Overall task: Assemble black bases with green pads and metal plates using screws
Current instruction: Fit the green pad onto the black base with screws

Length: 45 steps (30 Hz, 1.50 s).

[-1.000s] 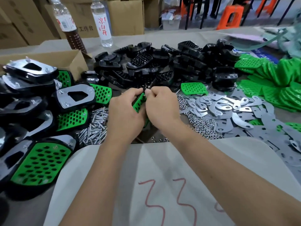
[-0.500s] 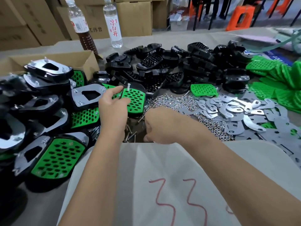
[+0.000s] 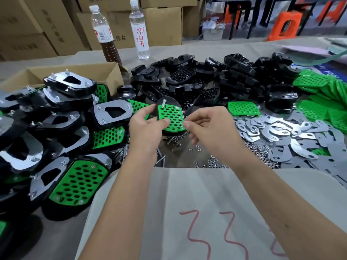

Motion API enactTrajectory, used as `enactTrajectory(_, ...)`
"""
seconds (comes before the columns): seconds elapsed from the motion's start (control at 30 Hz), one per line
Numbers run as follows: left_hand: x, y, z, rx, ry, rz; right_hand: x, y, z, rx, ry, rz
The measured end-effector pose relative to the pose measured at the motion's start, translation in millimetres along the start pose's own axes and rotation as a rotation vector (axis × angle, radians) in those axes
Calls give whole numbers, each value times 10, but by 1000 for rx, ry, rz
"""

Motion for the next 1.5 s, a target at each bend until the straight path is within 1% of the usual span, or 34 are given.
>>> enactTrajectory(0.13, -61, -7, -8, -36, 12, 38, -91, -38, 64, 32, -89, 8)
enactTrajectory(0.23, -131, -23, -28, -84, 18, 56, -73, -51, 165, 68, -158, -23)
enactTrajectory(0.27, -159, -30, -29, -99, 18, 55, -76, -64, 240, 125, -247, -47)
enactTrajectory(0.37, -235, -70, -31, -125, -6, 41, -211, -146, 477, 299, -762, -134)
enactTrajectory(0.4, -241, -79, -28, -131, -20, 25, -247, -172, 516, 321, -858, -172)
enactTrajectory(0.43, -235, -88, -23, -136, -41, 2, -256, -186, 537, 326, -884, -196)
enactTrajectory(0.53, -204, -120, -17, -149, -83, -63, -128, -126, 471, 189, -726, -225)
enactTrajectory(0.6, -229, -147, -13, -152, -74, -63, -122, -141, 484, 194, -708, -250)
enactTrajectory(0.63, -236, -152, -4, -142, -84, -69, -146, -150, 478, 214, -735, -243)
enactTrajectory(0.67, -226, -149, 7, -128, -108, -82, -164, -157, 464, 240, -701, -219)
enactTrajectory(0.7, -211, -139, 11, -115, -141, -99, -146, -137, 424, 212, -548, -161)
enactTrajectory(0.73, -200, -124, 9, -99, -181, -111, -122, -108, 352, 151, -330, -84)
enactTrajectory(0.8, -212, -109, 16, -62, -252, -112, -44, -50, 166, 17, 96, 8)
enactTrajectory(0.83, -223, -110, 21, -55, -268, -110, -39, -39, 111, -11, 210, 43)
enactTrajectory(0.93, -220, -136, 27, -62, -270, -121, -73, -48, 29, -29, 262, 60)
enactTrajectory(0.97, -219, -146, 27, -66, -271, -120, -53, -36, -33, -66, 300, 41)
enactTrajectory(1.0, -217, -151, 24, -67, -270, -117, -21, -24, -122, -140, 360, 16)
enactTrajectory(1.03, -224, -152, 15, -68, -277, -109, -8, -21, -210, -229, 431, 31)
enactTrajectory(1.07, -247, -155, 2, -71, -295, -97, -32, -22, -273, -296, 486, 86)
enactTrajectory(1.1, -286, -162, -16, -74, -318, -81, -82, -30, -289, -327, 526, 177)
enactTrajectory(1.13, -326, -174, -34, -82, -318, -65, -137, -40, -267, -313, 557, 273)
enactTrajectory(1.17, -363, -196, -43, -99, -278, -55, -161, -60, -237, -277, 586, 332)
enactTrajectory(1.2, -371, -213, -64, -132, -196, -50, -173, -78, -199, -241, 604, 352)
enactTrajectory(1.3, -335, -216, -127, -273, 168, -30, -143, -78, -253, -214, 613, 309)
enactTrajectory(1.33, -319, -201, -140, -299, 269, -17, -116, -67, -269, -208, 605, 293)
enactTrajectory(1.37, -291, -186, -135, -303, 319, -7, -99, -59, -283, -205, 596, 289)
enactTrajectory(1.5, -241, -161, -60, -228, 221, -37, -118, -59, -301, -241, 616, 340)
Point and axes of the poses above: each hand's wrist, its own y-axis towards the middle knuckle, its own x-axis out of the back of the hand, z = x × y, the point moved 9 cm from there along y, towards the middle knuckle, and after that the axes turned 13 degrees about -x, right-handed, at the moved point
